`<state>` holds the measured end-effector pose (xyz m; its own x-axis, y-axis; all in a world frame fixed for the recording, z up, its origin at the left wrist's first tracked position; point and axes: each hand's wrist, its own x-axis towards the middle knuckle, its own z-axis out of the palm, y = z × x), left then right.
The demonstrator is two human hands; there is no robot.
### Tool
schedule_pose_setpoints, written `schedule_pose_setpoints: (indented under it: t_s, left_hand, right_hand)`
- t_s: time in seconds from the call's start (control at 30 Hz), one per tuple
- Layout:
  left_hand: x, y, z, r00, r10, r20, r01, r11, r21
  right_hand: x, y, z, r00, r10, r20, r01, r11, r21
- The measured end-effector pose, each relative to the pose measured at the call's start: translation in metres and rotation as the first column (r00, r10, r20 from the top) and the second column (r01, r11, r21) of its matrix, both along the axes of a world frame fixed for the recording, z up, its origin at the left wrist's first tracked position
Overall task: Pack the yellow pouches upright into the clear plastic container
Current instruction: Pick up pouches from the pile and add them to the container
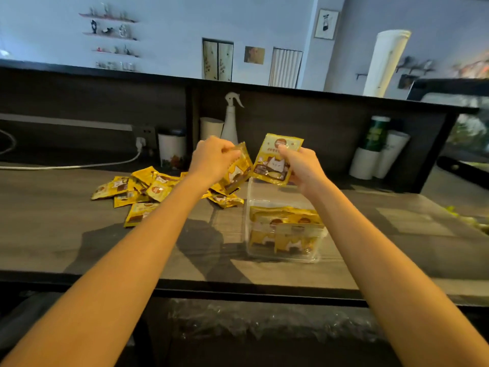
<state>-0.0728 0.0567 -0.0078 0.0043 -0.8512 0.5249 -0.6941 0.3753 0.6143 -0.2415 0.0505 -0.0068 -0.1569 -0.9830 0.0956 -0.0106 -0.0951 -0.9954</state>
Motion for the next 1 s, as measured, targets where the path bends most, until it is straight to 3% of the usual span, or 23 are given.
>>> schedule_pose_setpoints:
  t_s: [0.1, 0.3, 0.5, 0.77, 0.9, 1.0]
  left_hand:
    - [-0.028, -0.003, 0.001, 0.996, -0.084, 0.021, 0.084, 0.996, 0.004]
    - [-0.065, -0.009, -0.016, 0.973, -0.155, 0.170, 0.151, 0.988, 0.040]
    - [-0.069, -0.009, -0.028, 0.925, -0.213, 0.315, 0.162, 0.970, 0.179]
    - [-0.064, -0.002, -0.022, 0.852, -0.374, 0.365, 0.244, 0.902, 0.356]
    - [-0.067, 0.005, -0.020, 0.778, -0.470, 0.418, 0.246, 0.839, 0.485]
    - [-0.067, 0.007, -0.022, 0.743, -0.505, 0.438, 0.226, 0.806, 0.547]
  right_hand:
    - [-0.030, -0.001, -0.004, 0.998, -0.058, 0.009, 0.058, 0.998, -0.017]
    - [-0.073, 0.004, -0.026, 0.981, -0.122, -0.149, 0.125, 0.992, 0.013]
    - [-0.086, 0.005, -0.040, 0.974, -0.073, -0.214, 0.072, 0.997, -0.014]
    - [-0.083, -0.003, -0.041, 0.981, -0.134, -0.140, 0.120, 0.987, -0.106]
    - [-0.076, -0.002, -0.046, 0.982, -0.066, -0.179, 0.046, 0.992, -0.114]
    - [-0.074, 0.003, -0.051, 0.952, 0.026, -0.305, -0.059, 0.993, -0.098]
